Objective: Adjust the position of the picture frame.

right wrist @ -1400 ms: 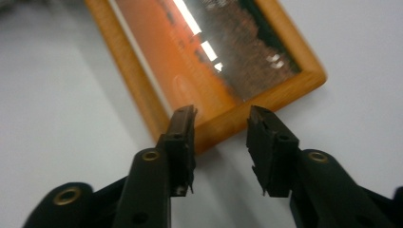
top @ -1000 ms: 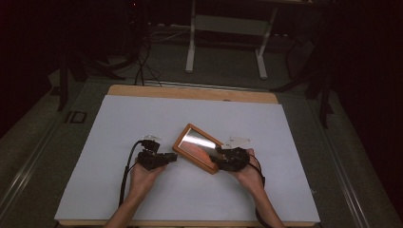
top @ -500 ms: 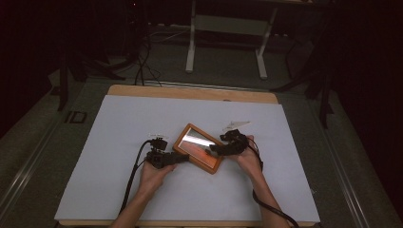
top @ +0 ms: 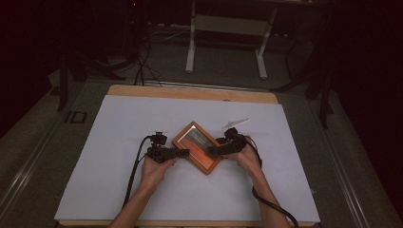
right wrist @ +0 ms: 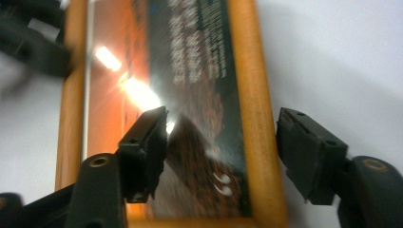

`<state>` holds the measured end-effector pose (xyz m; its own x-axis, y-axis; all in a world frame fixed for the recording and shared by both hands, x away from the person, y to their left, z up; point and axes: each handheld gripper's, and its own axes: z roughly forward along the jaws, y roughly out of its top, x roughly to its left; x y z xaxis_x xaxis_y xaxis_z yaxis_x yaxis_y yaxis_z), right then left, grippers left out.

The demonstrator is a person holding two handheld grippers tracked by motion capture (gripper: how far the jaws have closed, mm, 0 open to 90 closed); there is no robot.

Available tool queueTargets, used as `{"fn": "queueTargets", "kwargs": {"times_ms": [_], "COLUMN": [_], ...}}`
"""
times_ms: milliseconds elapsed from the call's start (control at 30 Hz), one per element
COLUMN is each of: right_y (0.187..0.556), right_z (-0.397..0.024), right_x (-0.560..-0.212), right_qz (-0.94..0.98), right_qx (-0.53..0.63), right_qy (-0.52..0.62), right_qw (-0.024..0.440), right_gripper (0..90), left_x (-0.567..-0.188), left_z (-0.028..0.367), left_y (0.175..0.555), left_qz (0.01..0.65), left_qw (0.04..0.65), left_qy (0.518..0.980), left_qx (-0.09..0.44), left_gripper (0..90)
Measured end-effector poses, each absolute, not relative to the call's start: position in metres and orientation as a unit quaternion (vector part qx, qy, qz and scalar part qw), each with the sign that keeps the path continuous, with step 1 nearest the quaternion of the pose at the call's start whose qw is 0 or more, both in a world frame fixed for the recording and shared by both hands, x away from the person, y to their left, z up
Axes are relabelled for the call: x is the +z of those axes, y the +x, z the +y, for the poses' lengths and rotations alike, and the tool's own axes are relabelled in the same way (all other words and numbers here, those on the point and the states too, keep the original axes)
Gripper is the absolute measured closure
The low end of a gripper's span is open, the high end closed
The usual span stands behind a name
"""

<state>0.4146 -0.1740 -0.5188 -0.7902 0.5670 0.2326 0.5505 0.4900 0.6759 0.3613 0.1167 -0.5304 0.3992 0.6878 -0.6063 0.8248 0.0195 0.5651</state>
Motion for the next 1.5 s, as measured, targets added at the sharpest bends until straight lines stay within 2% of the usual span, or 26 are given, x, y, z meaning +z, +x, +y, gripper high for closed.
{"fn": "queueTargets", "kwargs": {"times_ms": [67,467,533,633,900,1133,1367,1500], "right_y": [0.408,0.364,0.357,0.350,0.342,0.339,0.336,0.336], "right_z": [-0.173,-0.171,-0.168,-0.163,-0.167,-0.167,-0.163,-0.161], "right_x": [-0.518,-0.519,-0.519,-0.521,-0.520,-0.520,-0.521,-0.519], "right_qz": [0.871,0.879,0.884,0.885,0.878,0.876,0.882,0.884], "right_qx": [0.380,0.377,0.375,0.373,0.384,0.388,0.383,0.383], "right_qy": [0.309,0.291,0.281,0.278,0.284,0.284,0.271,0.266], "right_qw": [0.008,-0.001,-0.008,-0.014,-0.027,-0.033,-0.042,-0.042], "right_gripper": [42.0,53.7,54.0,49.8,52.1,48.8,48.6,47.7], "left_x": [-0.529,-0.526,-0.524,-0.520,-0.524,-0.531,-0.533,-0.530], "left_z": [0.119,0.130,0.131,0.130,0.131,0.135,0.138,0.138], "left_y": [0.364,0.383,0.387,0.392,0.406,0.411,0.415,0.412], "left_qz": [0.552,0.547,0.541,0.527,0.487,0.473,0.465,0.463], "left_qw": [0.452,0.450,0.452,0.448,0.454,0.466,0.468,0.460], "left_qy": [0.698,0.701,0.704,0.717,0.738,0.737,0.740,0.749], "left_qx": [-0.057,-0.086,-0.085,-0.086,-0.111,-0.127,-0.130,-0.109], "left_gripper": [45.4,47.5,48.0,48.8,48.8,48.7,48.1,46.4]}}
